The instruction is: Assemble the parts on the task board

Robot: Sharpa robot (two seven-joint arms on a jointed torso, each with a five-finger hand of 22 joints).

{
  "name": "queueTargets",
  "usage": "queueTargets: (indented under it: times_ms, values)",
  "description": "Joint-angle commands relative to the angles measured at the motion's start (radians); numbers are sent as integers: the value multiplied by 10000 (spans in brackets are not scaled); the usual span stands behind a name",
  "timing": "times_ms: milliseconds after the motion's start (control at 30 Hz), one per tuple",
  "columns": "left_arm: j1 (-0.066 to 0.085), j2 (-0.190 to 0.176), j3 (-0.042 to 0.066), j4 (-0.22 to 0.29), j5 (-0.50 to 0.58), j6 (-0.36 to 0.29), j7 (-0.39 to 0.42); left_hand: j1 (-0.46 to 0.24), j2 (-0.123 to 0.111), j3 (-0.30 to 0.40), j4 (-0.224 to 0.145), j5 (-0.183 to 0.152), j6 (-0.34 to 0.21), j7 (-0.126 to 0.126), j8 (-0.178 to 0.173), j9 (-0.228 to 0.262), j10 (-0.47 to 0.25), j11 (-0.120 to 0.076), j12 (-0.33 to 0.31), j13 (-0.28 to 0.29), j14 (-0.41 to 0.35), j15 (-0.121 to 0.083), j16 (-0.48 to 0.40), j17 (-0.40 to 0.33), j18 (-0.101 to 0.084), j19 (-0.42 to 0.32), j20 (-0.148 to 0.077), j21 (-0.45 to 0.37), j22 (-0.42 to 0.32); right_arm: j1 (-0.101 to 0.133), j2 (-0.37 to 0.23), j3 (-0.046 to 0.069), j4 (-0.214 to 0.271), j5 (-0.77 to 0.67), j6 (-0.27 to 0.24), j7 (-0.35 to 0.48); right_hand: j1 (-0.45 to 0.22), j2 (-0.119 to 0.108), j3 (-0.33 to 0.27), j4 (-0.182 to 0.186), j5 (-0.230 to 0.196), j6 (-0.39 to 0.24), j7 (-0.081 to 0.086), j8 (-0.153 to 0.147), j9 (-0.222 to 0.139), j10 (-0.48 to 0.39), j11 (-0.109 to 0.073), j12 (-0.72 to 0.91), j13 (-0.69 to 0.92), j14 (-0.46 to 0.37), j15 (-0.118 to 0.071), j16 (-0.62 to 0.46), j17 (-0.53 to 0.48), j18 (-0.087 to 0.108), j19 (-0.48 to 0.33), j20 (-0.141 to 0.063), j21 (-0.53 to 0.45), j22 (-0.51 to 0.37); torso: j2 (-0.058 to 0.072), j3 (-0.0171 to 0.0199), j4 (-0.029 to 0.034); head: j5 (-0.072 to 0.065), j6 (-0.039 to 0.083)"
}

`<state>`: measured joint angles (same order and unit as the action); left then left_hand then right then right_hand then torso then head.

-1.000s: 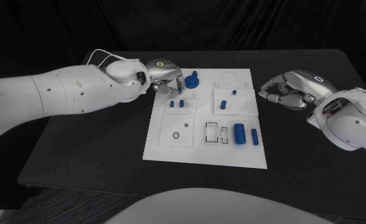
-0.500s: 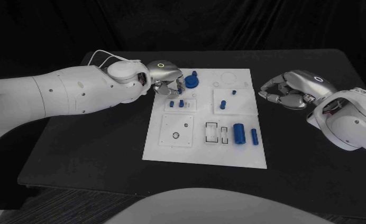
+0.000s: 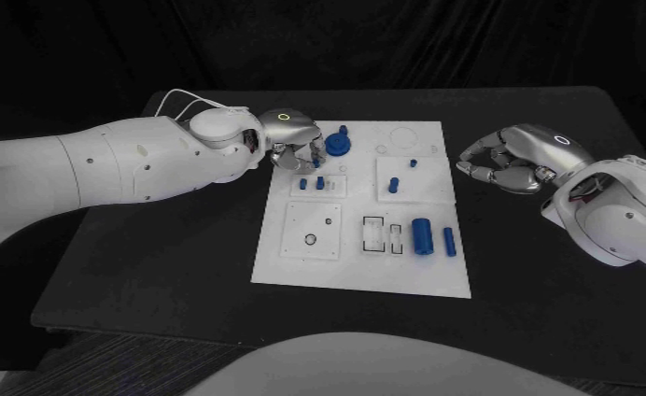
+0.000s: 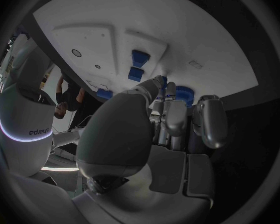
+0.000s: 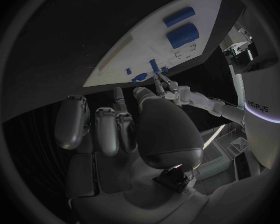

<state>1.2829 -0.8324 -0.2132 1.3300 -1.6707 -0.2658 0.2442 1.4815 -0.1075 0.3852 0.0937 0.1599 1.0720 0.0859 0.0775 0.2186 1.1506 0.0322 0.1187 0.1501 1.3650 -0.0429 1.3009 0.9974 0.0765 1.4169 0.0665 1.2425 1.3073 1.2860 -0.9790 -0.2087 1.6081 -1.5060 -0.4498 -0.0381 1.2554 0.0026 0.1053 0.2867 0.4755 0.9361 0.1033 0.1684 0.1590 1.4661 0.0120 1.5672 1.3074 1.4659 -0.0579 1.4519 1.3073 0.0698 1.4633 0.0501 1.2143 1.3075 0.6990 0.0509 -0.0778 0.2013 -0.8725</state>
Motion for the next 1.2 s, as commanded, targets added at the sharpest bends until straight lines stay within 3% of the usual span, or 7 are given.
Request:
queueTargets:
  times_ms: [33, 400, 467, 600, 867, 1100, 1200]
  values:
    - [-18, -6, 5, 18, -17, 199, 6, -25, -64, -18, 22, -41, 87, -11, 30, 13, 51, 2, -52, 6, -81, 31, -59, -37, -42, -77, 9, -32, 1679, -29, 1, 8, -2, -21, 16, 20, 116, -12, 57, -1, 67, 32, 0, -40, -17, 1047, 35, 36, 2634, 693, 32, -32, 860, 55, -29, 20, -51, 1624, -7, 6, 2, 6, -2]
    - [-36, 46, 4, -9, -17, 226, -155, -91, -169, -37, 46, -57, -108, -26, -90, -44, -116, 13, -221, -49, -150, 39, -107, -90, -29, -128, 16, -122, 1658, -42, 18, 8, -8, -21, 29, 21, 122, -13, 72, -3, 68, 31, 2, -45, -22, 1047, 37, 36, 2634, 691, 34, -35, 854, 56, -31, 21, -61, 1622, -10, 1, 1, 9, -2]
    - [-41, 62, 4, -29, -17, 203, -245, -171, -250, -57, 99, -193, -380, -81, -166, -113, -239, 5, -322, -82, -181, 36, -129, -123, -22, -151, 21, -167, 1648, -43, 14, 8, -4, -21, 29, 19, 122, -13, 72, -3, 68, 31, 2, -45, -22, 1047, 37, 36, 2634, 691, 34, -35, 854, 56, -31, 21, -61, 1622, -11, 1, 6, -7, -2]
    - [-49, 68, 4, -59, -17, 131, -390, -322, -445, -87, 236, -418, -1414, -442, -167, -365, -552, 102, -506, -135, -290, 86, -227, -286, 5, -230, 42, -344, 1608, -45, 1, 8, 6, -20, 35, 12, 126, -13, 79, -5, 68, 33, 1, -45, -24, 1047, 38, 36, 2634, 692, 34, -33, 858, 55, -29, 22, -53, 1624, -7, 1, 5, -20, -2]
    - [-55, 0, 3, -69, -17, -122, -572, -331, -508, -149, 331, -408, -2577, -846, -168, -659, -757, 196, -499, -75, -343, 159, -261, -352, 15, -249, 101, -443, 1598, -46, -21, 8, 30, -20, 33, 8, 130, -18, 82, -8, 68, 38, 0, -44, -24, 1047, 39, 36, 2634, 693, 35, -31, 861, 55, -30, 22, -58, 1623, -9, -5, -23, -50, -2]
    - [-56, -303, 4, 2, -17, -757, -574, -239, -534, -150, 289, -292, -2668, -888, -109, -700, -867, 239, -517, -65, -422, 176, -356, -515, 34, -292, 117, -551, 1571, -46, -57, 8, 74, -20, 27, -10, 167, -54, 96, -33, 85, 31, 0, -52, -31, 1047, 33, 36, 2634, 695, 34, -22, 872, 53, -26, 23, -48, 1627, -4, -4, -13, -160, -2]
    - [-56, -516, 5, -22, 248, -1166, -462, -94, -513, -156, 211, -297, -2472, -845, -26, -713, -1615, 220, -495, -5, -1656, 250, -1436, -2133, 319, -1250, 196, -2202, 1153, -39, -116, 9, 139, -21, -207, 4, 527, -222, 223, -244, 45, -37, 20, -105, -68, 1047, 42, 36, 2634, 749, 35, 136, 1082, -4, 89, 20, 245, 1714, 0, -2, 7, -264, -2]
